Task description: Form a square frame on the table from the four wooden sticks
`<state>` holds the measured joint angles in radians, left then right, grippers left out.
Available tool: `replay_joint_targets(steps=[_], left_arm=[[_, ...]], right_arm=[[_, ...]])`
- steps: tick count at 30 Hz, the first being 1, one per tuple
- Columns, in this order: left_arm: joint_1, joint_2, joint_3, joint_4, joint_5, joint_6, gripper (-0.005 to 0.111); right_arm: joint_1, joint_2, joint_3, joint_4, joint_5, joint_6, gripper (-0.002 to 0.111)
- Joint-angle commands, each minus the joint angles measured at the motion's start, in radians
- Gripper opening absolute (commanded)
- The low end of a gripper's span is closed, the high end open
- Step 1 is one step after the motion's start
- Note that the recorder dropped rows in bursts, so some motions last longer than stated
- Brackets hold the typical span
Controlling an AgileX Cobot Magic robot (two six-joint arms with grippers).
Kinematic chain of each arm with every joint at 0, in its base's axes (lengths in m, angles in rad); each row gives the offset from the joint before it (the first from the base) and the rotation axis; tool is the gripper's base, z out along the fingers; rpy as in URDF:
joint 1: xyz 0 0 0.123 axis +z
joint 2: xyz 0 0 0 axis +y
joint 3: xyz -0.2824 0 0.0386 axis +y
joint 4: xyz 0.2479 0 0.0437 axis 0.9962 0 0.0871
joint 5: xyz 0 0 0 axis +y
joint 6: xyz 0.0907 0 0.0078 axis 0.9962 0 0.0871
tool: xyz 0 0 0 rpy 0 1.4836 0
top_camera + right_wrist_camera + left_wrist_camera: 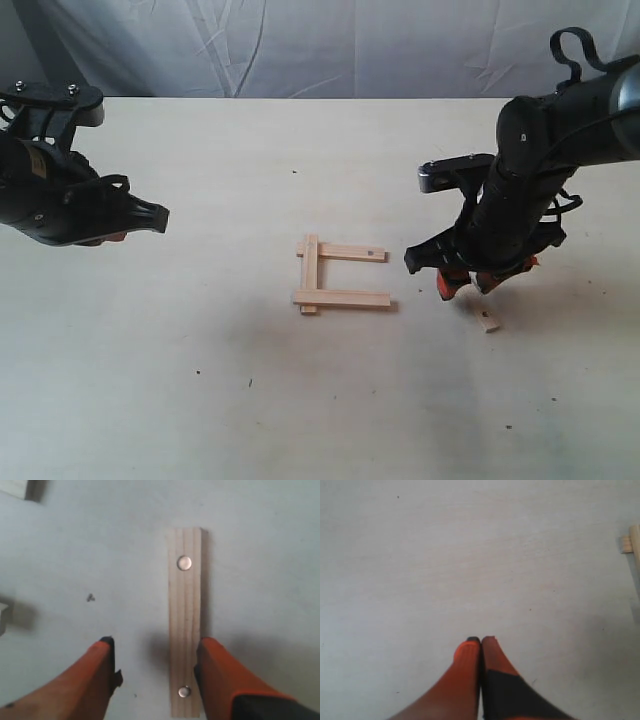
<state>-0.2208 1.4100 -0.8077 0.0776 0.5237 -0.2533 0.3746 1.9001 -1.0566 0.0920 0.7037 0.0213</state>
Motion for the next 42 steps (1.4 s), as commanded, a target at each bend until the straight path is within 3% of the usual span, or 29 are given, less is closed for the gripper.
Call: replay_joint_targets(steps=[1,24,28,33,42], left_arm=[[0.002,-0.007,0.002,-0.006,-0.006,0.003,0.000],[0.002,-0.007,0.002,-0.008,-0.011,0.003,0.000],[0.002,-0.007,0.002,-0.008,-0.011,0.003,0.000],[0.002,-0.007,0.002,-0.010,-0.013,0.003,0.000],[0.002,-0.007,0.002,-0.010,-0.013,0.003,0.000]], right_arm=[[-0.003,-0.005,0.003,0.014,-0.041,-0.013,0.049],[-0.003,0.072,0.003,-0.077,-0.064,-0.013,0.048],[-0.003,0.072,0.003,-0.125,-0.058,-0.011,0.034],[-0.003,0.069,0.003,-0.146,-0.062,0.015,0.000],[-0.003,0.029,-0.007,0.069,-0.025,-0.061,0.000]])
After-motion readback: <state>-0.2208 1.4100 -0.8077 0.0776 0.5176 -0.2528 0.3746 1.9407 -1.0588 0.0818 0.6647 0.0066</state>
